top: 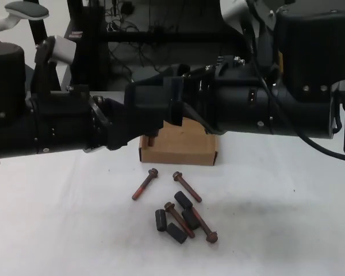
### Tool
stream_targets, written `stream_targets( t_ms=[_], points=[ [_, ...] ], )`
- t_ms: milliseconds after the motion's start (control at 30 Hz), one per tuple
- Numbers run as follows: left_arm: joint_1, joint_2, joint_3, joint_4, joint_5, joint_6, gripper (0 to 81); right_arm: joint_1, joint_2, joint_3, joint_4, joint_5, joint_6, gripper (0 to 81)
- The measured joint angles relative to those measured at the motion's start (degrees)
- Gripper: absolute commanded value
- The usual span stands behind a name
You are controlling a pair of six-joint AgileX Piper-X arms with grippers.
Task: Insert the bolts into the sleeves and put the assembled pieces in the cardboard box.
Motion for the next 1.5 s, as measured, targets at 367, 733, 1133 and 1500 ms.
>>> stream_targets(
  t_ms=[367,733,1133,1500],
  points=[
    [0.0,0.2,0.0,-0.1,-0.4,0.1,1.7,0.0,0.0,0.0,1.0,0.7,0.2,66.5],
    [0.0,0.2,0.0,-0.1,-0.3,0.1,1.7,-2.8,0.0,0.0,5.7,0.9,-1.8,66.5],
    [0.0,2.8,-3.1,4.7,-6.9,6.7,1.7,-5.6,-2.5,0.0,24.1,1.2,-9.2,66.5],
    [0.0,24.2,-26.5,18.6,-14.2,9.9,1.7,-5.6,-2.4,2.8,37.4,5.8,-16.5,66.5]
  ],
)
